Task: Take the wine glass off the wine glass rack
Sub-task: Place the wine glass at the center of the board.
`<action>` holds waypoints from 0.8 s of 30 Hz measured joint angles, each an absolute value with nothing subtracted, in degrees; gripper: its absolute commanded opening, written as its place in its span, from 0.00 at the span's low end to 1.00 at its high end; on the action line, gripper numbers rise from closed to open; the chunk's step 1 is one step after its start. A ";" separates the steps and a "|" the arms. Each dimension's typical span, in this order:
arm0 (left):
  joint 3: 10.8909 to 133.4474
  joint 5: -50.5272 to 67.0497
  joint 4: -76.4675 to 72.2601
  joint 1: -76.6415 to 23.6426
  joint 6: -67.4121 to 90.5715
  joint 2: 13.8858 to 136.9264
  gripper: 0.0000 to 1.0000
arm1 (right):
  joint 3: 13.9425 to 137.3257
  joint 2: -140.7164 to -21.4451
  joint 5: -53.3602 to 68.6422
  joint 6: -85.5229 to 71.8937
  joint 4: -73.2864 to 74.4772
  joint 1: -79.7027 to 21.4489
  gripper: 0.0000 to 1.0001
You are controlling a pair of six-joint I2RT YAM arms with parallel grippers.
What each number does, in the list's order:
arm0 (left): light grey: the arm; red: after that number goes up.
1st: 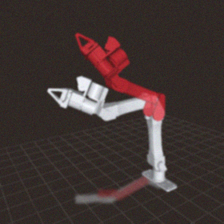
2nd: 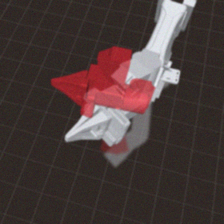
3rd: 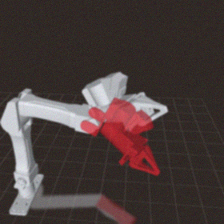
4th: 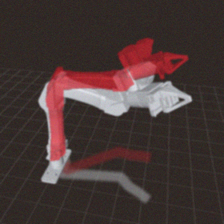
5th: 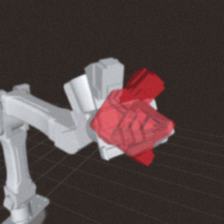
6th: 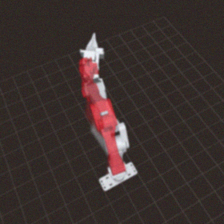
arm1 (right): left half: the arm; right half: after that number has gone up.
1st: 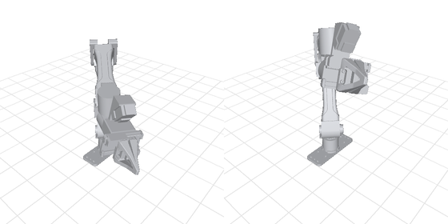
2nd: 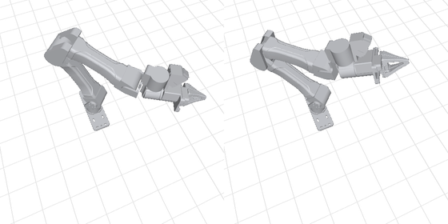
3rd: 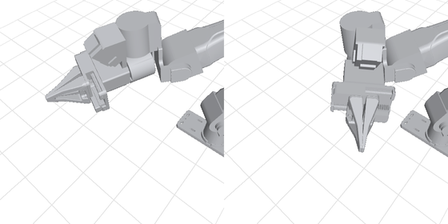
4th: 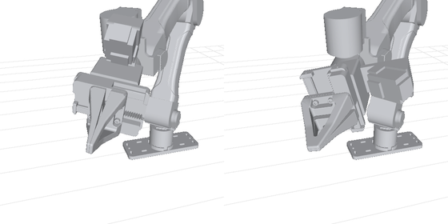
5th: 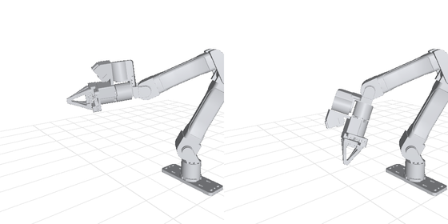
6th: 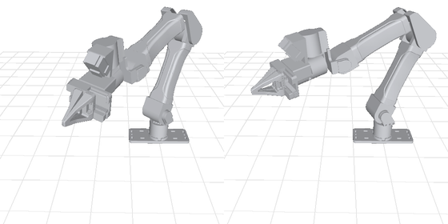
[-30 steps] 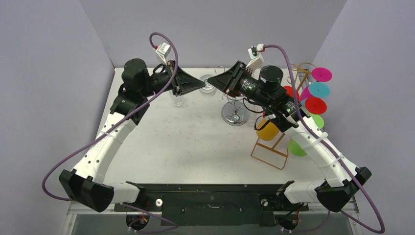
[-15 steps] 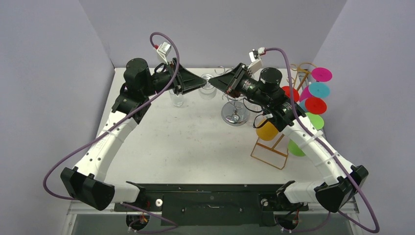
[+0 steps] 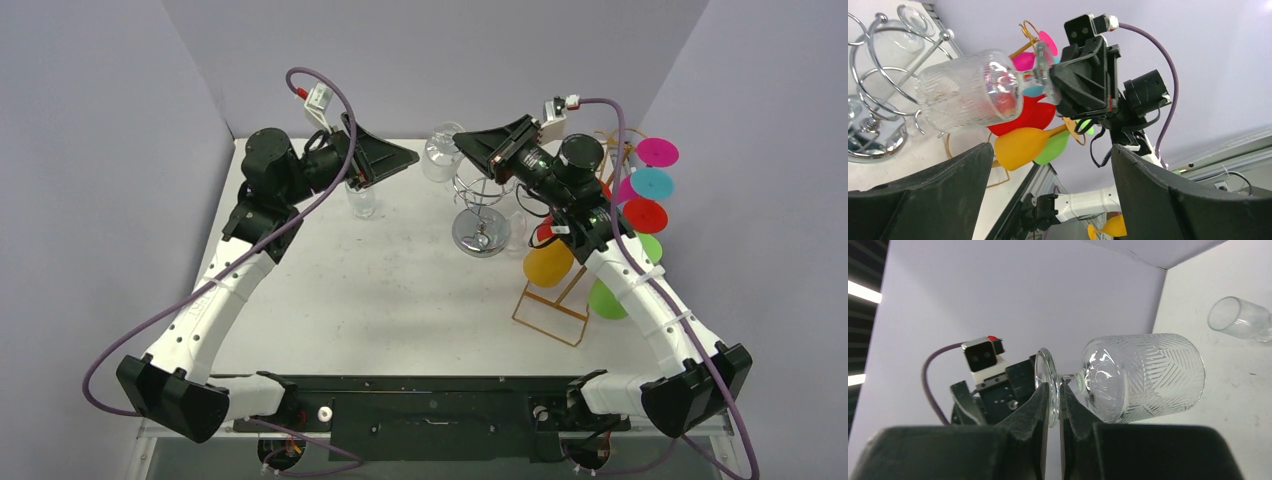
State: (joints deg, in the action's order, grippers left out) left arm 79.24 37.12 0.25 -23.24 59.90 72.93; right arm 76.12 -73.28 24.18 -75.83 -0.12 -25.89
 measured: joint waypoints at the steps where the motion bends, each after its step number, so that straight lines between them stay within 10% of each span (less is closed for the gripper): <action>1: 78.63 36.73 -0.45 -23.14 59.68 72.62 0.85 | 76.12 -73.17 24.38 -76.93 -1.15 -25.85 0.00; 24: 69.73 37.41 -41.39 -22.46 75.20 77.12 0.85 | 71.44 -68.42 26.48 -98.94 -21.28 -26.11 0.00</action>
